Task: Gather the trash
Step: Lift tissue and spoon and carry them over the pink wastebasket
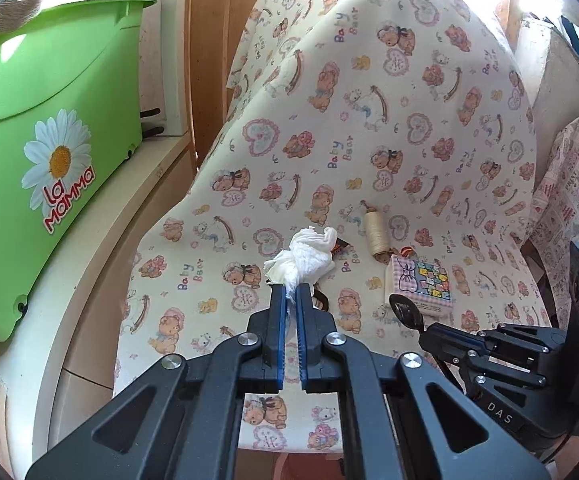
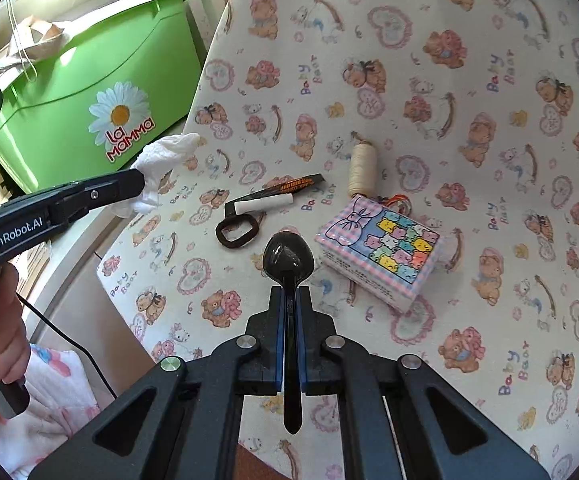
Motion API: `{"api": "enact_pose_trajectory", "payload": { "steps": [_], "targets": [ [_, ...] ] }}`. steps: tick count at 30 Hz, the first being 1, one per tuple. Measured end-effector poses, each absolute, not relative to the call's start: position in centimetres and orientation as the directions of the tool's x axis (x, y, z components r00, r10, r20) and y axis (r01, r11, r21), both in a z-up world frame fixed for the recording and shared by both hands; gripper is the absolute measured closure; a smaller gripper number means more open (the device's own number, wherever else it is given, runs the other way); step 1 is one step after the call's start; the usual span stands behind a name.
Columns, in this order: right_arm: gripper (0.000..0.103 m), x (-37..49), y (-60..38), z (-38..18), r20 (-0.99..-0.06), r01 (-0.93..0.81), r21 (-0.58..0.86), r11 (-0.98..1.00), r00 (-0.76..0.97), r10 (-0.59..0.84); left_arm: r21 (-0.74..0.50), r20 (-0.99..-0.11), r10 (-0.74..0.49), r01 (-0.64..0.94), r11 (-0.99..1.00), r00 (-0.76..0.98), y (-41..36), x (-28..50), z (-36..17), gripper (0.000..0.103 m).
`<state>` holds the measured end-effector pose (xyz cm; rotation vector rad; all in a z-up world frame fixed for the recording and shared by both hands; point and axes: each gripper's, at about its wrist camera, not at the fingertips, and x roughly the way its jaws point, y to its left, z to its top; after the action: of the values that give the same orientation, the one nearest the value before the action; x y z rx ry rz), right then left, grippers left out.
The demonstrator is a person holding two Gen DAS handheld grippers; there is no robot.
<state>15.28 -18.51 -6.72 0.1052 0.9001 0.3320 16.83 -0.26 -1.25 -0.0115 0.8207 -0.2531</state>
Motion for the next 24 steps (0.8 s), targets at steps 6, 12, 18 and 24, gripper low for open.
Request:
{"api": "enact_pose_trajectory", "payload": {
  "steps": [6, 12, 18, 24],
  "targets": [
    [0.097, 12.1, -19.5, -4.4, -0.751, -0.168, 0.081, 0.982, 0.637, 0.171, -0.217, -0.753, -0.247, 0.124, 0.968, 0.610, 0.3, 14.6, -1.7, 0.099],
    [0.097, 8.4, -20.6, -1.9, -0.697, -0.152, 0.195, 0.969, 0.673, 0.246, -0.104, -0.721, -0.177, 0.148, 0.984, 0.670, -1.6, 10.6, -1.3, 0.099],
    [0.097, 4.2, -20.2, -1.7, -0.682, -0.150, 0.268, 0.952, 0.668, 0.298, -0.087, -0.758, -0.203, 0.212, 0.973, 0.620, -3.0, 6.7, -2.9, 0.098],
    [0.097, 1.2, -19.3, -2.6, -0.704, -0.152, 0.293, 0.944, 0.635, 0.320, -0.124, -0.852, -0.205, 0.193, 0.973, 0.483, -2.7, 6.5, -5.6, 0.098]
  ]
}}
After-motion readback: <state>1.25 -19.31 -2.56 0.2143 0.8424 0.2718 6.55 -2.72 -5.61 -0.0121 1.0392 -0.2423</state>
